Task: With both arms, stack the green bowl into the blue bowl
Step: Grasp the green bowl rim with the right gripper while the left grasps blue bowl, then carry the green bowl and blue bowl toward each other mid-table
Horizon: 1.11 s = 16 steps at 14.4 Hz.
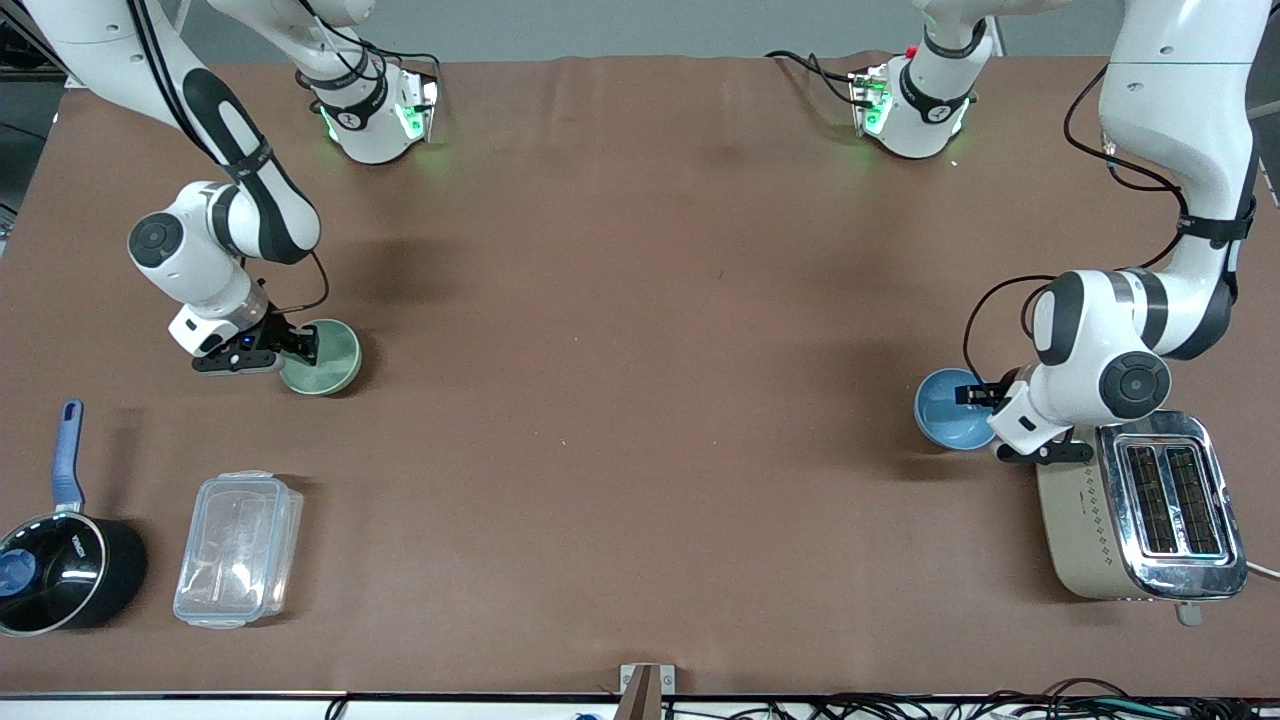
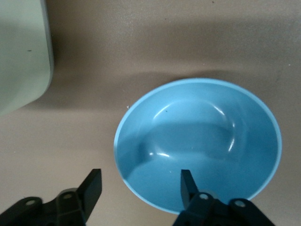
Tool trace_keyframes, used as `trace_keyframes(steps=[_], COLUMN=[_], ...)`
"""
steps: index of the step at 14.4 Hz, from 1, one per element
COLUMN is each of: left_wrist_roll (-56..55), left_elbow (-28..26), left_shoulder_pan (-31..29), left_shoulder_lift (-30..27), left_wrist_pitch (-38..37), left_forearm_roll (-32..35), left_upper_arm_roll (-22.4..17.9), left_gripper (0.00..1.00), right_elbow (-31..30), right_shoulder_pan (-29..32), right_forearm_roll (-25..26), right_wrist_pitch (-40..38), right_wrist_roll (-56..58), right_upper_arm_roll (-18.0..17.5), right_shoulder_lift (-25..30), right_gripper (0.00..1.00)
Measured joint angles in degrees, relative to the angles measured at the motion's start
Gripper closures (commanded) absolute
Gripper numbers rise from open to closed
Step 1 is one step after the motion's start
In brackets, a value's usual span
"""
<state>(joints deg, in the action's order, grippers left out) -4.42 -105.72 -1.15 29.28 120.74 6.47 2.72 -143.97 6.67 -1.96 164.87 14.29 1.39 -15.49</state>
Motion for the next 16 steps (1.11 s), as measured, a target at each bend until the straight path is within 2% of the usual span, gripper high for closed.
trace_keyframes(steps=[2,4,9,12,16], left_wrist_roll=[0.0,0.0,0.0,-0.1,-0.1], left_elbow=[0.8,1.6,2.4,3.0,5.4], left_shoulder_pan=[-0.6,-1.3,-1.4,-1.4,-1.3], left_shoulder_lift=[0.8,1.8,3.3,3.3,2.2], left_wrist_pitch=[0.0,0.1,0.9,0.9,0.0], left_forearm_roll=[0.0,0.0,0.0,0.0,-2.4], left_upper_arm_roll=[0.0,0.0,0.1,0.1,1.4], left_gripper=[0.37,0.44,0.98,1.0,1.0], right_elbow=[0.2,0.7,4.5,9.3,18.3], right_shoulder_pan=[0.0,0.0,0.1,0.1,-1.0], right_forearm_roll=[0.0,-0.3,-0.3,-0.4,-7.1], right_wrist_pitch=[-0.6,-1.9,-14.5,-25.0,-39.0], right_wrist_roll=[0.0,-0.1,-0.1,-0.1,0.3], right_upper_arm_roll=[0.0,-0.1,0.0,-0.1,-0.3], right_shoulder_lift=[0.2,1.1,6.1,9.5,11.5], right_gripper=[1.0,1.0,1.0,1.0,1.0])
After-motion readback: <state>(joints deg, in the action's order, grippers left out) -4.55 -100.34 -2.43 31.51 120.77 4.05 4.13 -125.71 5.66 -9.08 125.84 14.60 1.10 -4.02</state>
